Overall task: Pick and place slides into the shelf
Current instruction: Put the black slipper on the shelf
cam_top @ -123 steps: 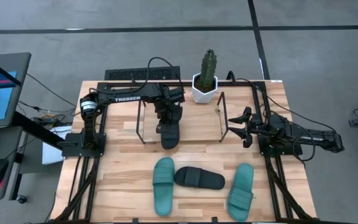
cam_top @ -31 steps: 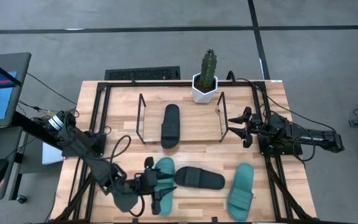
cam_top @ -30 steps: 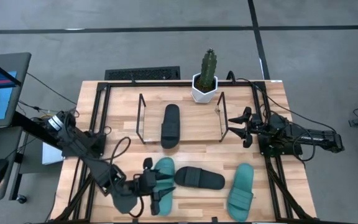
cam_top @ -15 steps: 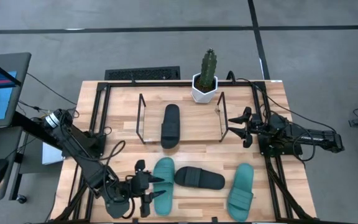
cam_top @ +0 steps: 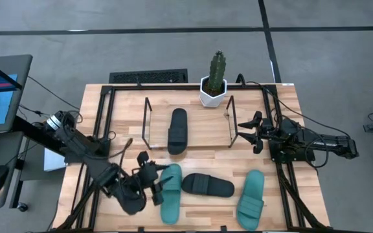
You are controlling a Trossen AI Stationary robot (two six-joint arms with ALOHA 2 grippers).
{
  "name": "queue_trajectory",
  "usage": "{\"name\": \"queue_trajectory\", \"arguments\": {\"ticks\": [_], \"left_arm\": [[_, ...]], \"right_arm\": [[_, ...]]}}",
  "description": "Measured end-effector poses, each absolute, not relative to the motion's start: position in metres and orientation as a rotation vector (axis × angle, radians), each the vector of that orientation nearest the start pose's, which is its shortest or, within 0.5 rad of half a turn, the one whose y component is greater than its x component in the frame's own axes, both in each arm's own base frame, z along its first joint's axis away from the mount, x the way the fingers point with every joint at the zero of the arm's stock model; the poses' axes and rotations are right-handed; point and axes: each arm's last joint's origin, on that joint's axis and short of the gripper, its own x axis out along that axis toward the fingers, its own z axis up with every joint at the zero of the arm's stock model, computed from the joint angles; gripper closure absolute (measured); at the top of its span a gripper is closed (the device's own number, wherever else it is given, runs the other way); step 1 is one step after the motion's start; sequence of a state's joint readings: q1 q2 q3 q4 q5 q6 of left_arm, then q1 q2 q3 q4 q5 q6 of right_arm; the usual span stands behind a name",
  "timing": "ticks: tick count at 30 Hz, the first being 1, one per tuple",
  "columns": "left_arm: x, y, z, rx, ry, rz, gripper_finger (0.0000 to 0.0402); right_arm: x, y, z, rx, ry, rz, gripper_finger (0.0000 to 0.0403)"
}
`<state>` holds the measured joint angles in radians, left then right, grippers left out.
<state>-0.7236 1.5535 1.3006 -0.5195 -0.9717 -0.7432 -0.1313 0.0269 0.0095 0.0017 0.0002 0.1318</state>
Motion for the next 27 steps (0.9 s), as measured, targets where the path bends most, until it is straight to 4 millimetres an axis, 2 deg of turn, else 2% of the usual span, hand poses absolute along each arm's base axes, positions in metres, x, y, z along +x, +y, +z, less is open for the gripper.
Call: {"name": "queue_trajectory", "arguments": {"ticks": [2,7,10,14,20,27], "left_arm": [[0.262,-0.187,0.306,-0.175,0.372,0.415,0.0226],[0.245,-0.162,0.311,-0.209,0.292,0.389,0.0226],[0.225,-0.146,0.315,-0.236,0.195,0.334,0.0226],[0.196,-0.125,0.308,-0.288,0.053,0.204,0.0226],[0.166,-0.097,0.275,-0.346,-0.104,0.070,0.0226],[0.145,-0.078,0.224,-0.418,-0.074,0.056,0.0226]], "right_arm": [[0.098,-0.013,0.165,0.133,0.007,-0.132,0.0211],[0.098,-0.013,0.165,0.133,0.007,-0.132,0.0211],[0.098,-0.013,0.165,0.133,0.007,-0.132,0.0209],[0.098,-0.013,0.165,0.133,0.007,-0.132,0.0209],[0.098,-0.013,0.165,0.133,0.007,-0.132,0.0211],[0.098,-0.013,0.165,0.133,0.007,-0.132,0.0209]]}}
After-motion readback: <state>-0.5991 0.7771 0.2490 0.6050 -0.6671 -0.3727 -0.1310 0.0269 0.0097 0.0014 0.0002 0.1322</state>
